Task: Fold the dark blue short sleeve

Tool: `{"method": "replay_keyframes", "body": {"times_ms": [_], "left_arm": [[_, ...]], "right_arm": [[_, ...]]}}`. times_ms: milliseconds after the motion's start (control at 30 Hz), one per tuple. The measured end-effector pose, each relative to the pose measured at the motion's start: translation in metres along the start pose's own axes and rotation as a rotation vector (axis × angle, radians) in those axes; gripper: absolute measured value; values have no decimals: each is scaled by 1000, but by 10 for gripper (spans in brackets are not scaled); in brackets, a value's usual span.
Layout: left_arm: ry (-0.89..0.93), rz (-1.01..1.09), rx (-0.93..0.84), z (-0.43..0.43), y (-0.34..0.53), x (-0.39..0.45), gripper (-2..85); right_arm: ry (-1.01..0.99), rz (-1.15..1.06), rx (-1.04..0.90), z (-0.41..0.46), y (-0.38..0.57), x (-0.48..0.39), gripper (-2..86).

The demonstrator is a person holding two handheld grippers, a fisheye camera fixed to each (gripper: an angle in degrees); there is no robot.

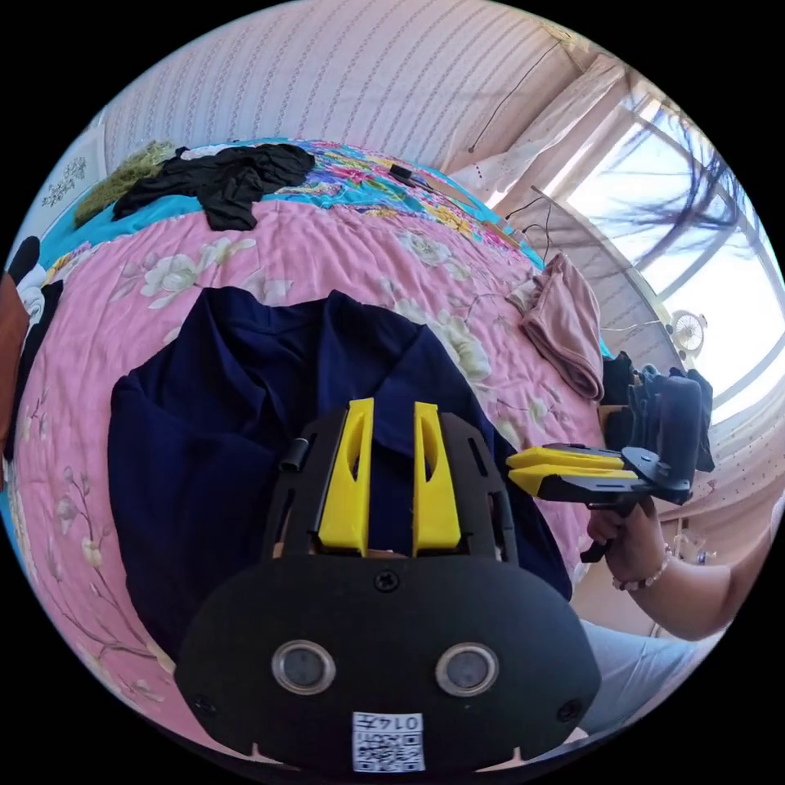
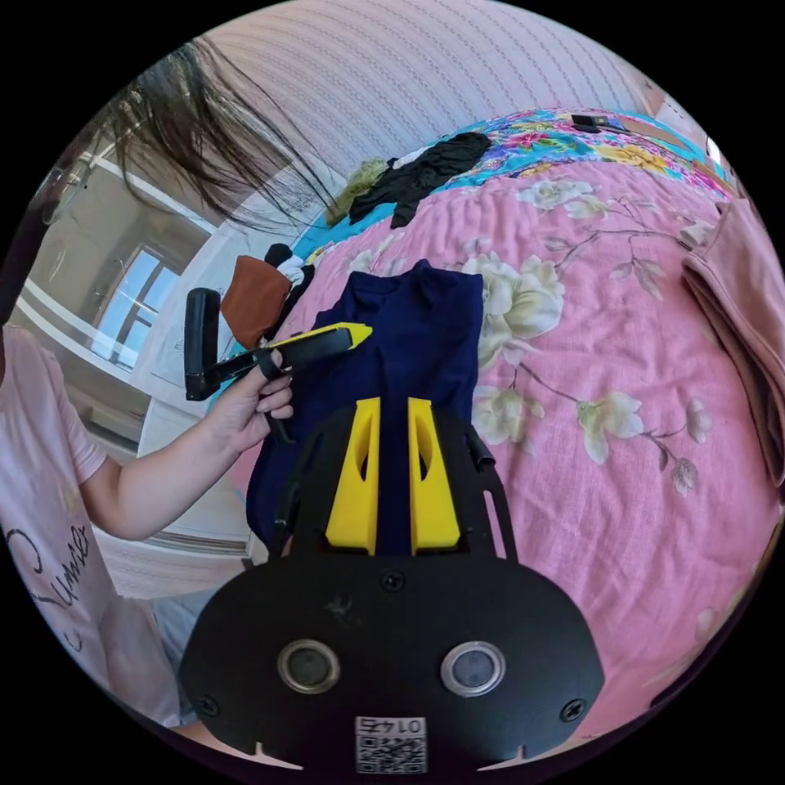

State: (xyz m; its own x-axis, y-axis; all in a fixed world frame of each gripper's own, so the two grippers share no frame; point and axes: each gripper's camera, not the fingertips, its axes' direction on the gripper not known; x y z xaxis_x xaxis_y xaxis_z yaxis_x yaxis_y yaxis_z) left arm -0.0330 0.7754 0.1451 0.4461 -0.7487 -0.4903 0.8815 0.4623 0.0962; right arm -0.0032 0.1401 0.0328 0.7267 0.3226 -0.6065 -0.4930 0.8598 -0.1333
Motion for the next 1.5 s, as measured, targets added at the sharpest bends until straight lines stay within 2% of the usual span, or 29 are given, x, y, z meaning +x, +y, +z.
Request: {"method": "replay_keyframes", "body": {"times_ms": [67, 100, 200, 300, 433, 633, 800, 867, 933, 1000, 1033, 1067, 1133, 1233, 1300, 1400, 1500], "left_arm": [[-70, 30, -123, 24, -4, -1, 8], [-85, 29, -153, 26, -4, -2, 4], [-117, 68, -95, 2, 0, 0, -7], [-169, 51, -125, -8, 10, -11, -9], [-90, -69, -93, -33, 21, -40, -7], [-180, -149, 56, -120, 20, -96, 44], [-299, -221, 25, -152, 0, -180, 97], [-245, -277, -25, -148, -10, -219, 107], [-133, -320, -65, -143, -16, -239, 101], [-122, -328, -86, -152, -21, -249, 60], [-82, -326, -67, -162, -23, -255, 5], [26, -311, -25, -174, -28, -260, -1], [81, -286, -32, -187, -39, -261, -6], [-5, -180, -63, -209, -54, -248, -9], [-21, -186, -23, -228, -57, -245, -10], [-21, -251, 141, -278, -48, -247, -10], [34, -240, 217, -315, -28, -240, -10]], "right_arm": [[11, 10, -55, 14, -4, 1, 62], [5, 15, -84, 22, -5, 3, 63], [4, 31, -129, 34, -4, 7, 63], [-16, 35, -136, 33, -5, 11, 63], [-26, 31, -121, 17, -16, 13, 64], [41, 1, -32, -9, -47, 23, 79], [97, 4, -14, 6, -102, 50, 110], [89, 25, -27, 19, -119, 61, 107], [-40, 44, -135, 44, -137, 72, 69], [-87, 57, -191, 52, -141, 75, 37], [-96, 74, -187, 48, -143, 77, 30], [-92, 76, -173, 43, -144, 78, 26], [-37, 36, -146, 22, -153, 73, 19], [10, -29, -155, 2, -167, 61, 14], [26, -42, -139, -8, -171, 56, 13], [81, -36, -75, -26, -167, 49, 12], [10, 3, -3, -45, -153, 49, 12]]}}
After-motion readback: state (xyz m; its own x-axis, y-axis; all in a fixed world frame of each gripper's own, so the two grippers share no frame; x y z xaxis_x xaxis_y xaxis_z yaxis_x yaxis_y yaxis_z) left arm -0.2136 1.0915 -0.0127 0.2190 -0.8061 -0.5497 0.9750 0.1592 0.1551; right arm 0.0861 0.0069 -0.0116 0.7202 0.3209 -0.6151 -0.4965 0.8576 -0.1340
